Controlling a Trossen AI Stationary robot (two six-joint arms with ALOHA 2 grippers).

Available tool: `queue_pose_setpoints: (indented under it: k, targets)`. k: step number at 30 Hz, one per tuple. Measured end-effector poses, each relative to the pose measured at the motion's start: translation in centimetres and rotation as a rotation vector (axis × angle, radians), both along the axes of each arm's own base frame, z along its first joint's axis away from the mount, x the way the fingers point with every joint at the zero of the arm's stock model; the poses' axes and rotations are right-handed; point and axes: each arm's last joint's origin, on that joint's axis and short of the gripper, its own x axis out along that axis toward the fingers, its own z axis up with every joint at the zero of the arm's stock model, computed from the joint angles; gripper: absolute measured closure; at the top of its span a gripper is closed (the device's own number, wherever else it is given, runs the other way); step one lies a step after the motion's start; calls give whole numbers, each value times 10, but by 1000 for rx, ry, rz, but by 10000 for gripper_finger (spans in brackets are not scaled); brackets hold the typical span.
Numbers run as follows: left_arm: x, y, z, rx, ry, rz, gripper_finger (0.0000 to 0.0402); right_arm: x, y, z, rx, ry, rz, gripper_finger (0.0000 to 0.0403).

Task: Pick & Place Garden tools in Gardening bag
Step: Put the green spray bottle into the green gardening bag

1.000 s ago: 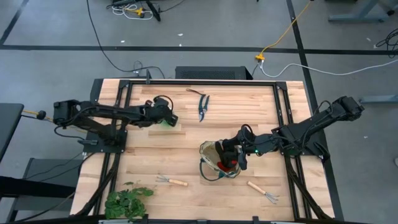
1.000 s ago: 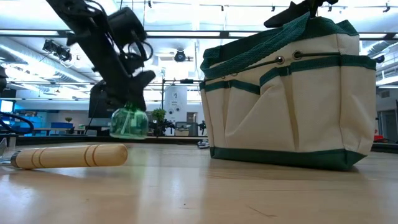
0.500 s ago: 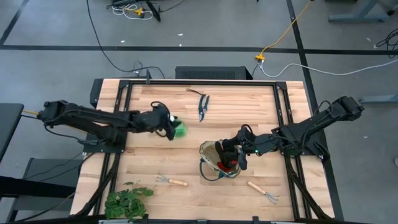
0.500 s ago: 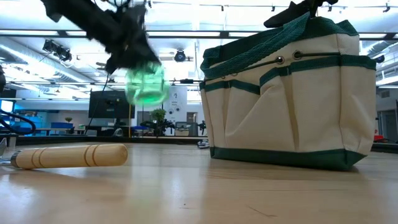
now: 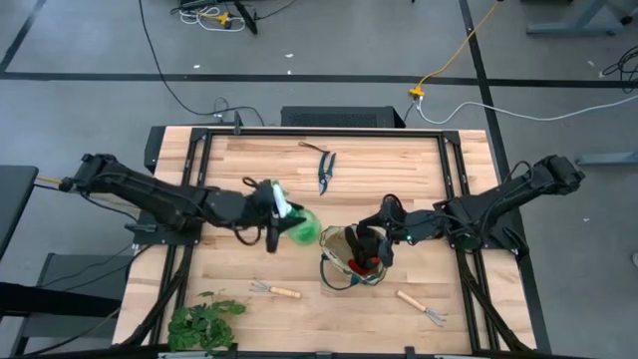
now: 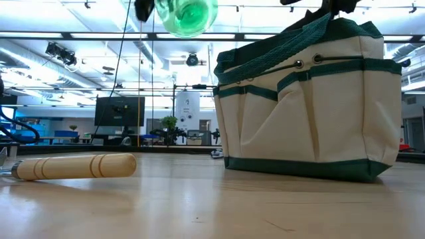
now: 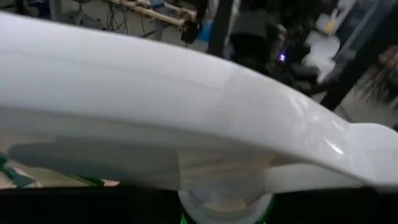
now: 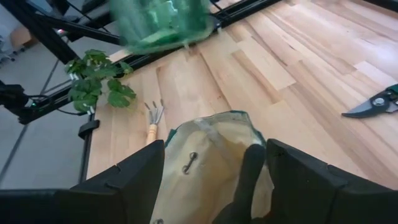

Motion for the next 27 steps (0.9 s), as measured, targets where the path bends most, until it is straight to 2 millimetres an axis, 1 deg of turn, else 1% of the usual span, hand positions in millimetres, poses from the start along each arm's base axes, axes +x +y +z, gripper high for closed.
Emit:
queue_pose_setpoints:
  k: [4,6,10,13,20,23,27]
  targets:
    - [22,-19,6,58,58,-26,245,1,-5,0,-6,0,-16,119]
    - [37,-28,8,87,76,-39,245,1,-7,1,-7,-1,-24,119]
    - [64,-38,10,145,134,-56,245,-3,-11,6,-11,-15,-33,119]
    - [79,-44,16,154,143,-84,245,-8,-15,9,-13,-8,-38,119]
    - [103,-53,20,185,152,-125,245,-23,-20,15,-34,7,-60,119]
    - [112,-55,13,203,178,-120,245,-27,-22,18,-32,0,-60,119]
    - [124,-54,5,215,207,-119,245,-32,-23,22,-37,-8,-65,119]
